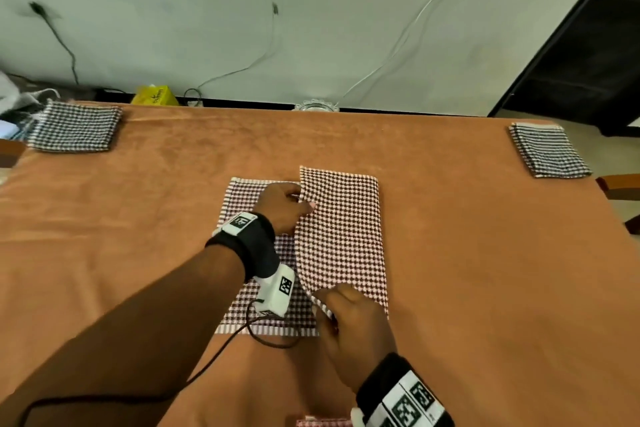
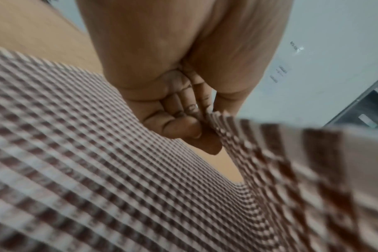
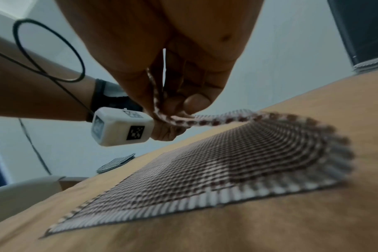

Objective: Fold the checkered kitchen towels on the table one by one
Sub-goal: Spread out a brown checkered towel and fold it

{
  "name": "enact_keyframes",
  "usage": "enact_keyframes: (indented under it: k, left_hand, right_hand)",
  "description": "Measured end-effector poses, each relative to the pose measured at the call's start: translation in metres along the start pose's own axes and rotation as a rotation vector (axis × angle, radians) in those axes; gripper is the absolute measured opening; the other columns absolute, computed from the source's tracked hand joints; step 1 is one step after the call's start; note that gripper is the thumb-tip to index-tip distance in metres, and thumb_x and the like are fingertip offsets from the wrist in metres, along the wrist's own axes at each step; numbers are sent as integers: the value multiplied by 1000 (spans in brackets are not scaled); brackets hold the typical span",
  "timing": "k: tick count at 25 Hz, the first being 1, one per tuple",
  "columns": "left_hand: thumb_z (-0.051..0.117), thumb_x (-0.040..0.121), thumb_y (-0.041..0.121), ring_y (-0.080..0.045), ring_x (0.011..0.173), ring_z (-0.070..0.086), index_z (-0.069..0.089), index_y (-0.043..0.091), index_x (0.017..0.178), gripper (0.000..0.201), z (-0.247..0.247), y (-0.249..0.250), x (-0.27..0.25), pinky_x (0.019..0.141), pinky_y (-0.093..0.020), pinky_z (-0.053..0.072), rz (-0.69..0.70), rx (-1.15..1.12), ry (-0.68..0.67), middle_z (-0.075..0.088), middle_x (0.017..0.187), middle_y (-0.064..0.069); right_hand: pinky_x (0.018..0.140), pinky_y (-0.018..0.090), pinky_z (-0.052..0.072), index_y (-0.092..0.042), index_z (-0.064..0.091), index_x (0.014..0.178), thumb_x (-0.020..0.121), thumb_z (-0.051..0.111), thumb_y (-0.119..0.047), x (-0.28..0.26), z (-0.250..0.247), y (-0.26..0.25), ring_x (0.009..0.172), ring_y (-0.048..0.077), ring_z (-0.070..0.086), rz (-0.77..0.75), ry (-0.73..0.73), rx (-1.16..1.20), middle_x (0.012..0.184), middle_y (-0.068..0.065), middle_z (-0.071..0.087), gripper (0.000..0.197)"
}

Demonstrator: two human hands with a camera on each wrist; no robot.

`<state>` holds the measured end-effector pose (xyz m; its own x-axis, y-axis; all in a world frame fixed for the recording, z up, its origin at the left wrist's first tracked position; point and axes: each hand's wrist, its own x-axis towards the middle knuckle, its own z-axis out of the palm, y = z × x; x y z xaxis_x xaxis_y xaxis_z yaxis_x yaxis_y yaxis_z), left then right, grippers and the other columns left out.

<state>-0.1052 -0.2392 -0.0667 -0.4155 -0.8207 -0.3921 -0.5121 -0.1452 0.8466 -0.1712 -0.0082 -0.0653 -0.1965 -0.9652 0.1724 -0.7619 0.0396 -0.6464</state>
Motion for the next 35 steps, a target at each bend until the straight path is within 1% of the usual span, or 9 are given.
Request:
enact_keyframes:
  k: [2, 7, 11, 19, 23, 28, 30, 32, 35]
  left_hand:
    - [75, 84, 5, -23, 90, 70, 69, 9, 110, 27, -29, -14, 7, 82, -34, 56, -27, -17, 23, 74, 109, -9]
    - [80, 79, 23, -27, 92, 71, 71, 14, 111, 35, -85, -49, 25, 91, -47, 56, -43, 155, 89, 75, 99, -7]
    - [80, 82, 27, -25, 94, 67, 69, 12, 118, 41, -108, -59, 26, 90, -34, 52, -6, 418, 168, 72, 102, -7]
    - [82, 79, 27, -22, 94, 65, 69, 16, 122, 46, -121, -72, 27, 87, -29, 49, 87, 550, 175, 73, 107, -7]
    - [85, 75, 27, -18, 82, 63, 69, 19, 119, 47, -126, -79, 31, 80, -25, 47, 94, 547, 173, 74, 102, -6]
    - [77, 81, 40, -20, 102, 65, 53, 26, 136, 62, -125, -74, 2, 88, -33, 52, 136, 507, 246, 68, 112, 1]
    - [66, 85, 53, -21, 122, 56, 43, 26, 145, 70, -110, -76, -33, 102, -39, 47, 326, 485, 183, 57, 136, -1]
    - [45, 85, 73, -20, 146, 29, 24, 29, 154, 85, -86, -82, -70, 119, -40, 26, 470, 512, -25, 30, 160, -3]
    - [10, 78, 88, -18, 151, -19, -16, 37, 153, 94, -46, -98, -107, 122, -50, -6, 529, 826, -332, -17, 165, 2]
  right_hand:
    - [58, 28, 51, -22, 68, 105, 84, 56, -26, 8, 24, -18, 72, 15, 61, -8, -75, 32, 87, -4, 64, 24]
    - [56, 21, 50, -23, 68, 108, 80, 50, -30, 27, 76, -54, 69, 14, 63, -23, -222, -24, 88, -5, 66, 34]
    - [54, 23, 50, -23, 68, 107, 80, 46, -32, 37, 102, -68, 68, 15, 62, -32, -292, -63, 85, -4, 65, 36]
    - [46, 22, 46, -20, 71, 86, 78, 39, -35, 41, 127, -84, 57, 18, 61, -63, -359, -140, 74, -3, 64, 36]
    - [61, 36, 54, -12, 67, 104, 85, 46, -25, 43, 131, -86, 75, 30, 64, -92, -445, -181, 91, 8, 65, 31]
    - [80, 34, 51, -18, 64, 118, 89, 49, -36, 37, 114, -92, 94, 24, 61, -14, -449, -73, 107, 5, 65, 37]
    - [78, 30, 51, -21, 66, 117, 87, 49, -40, 35, 95, -82, 91, 19, 61, 82, -283, -27, 104, 0, 65, 39]
    - [87, 33, 49, -22, 61, 123, 86, 48, -43, 37, 79, -58, 105, 19, 58, 145, -156, -108, 116, 0, 62, 45]
    - [118, 49, 19, -26, 21, 152, 84, 30, -56, 40, 68, -27, 148, 29, 10, 296, -406, -382, 162, 7, 12, 74]
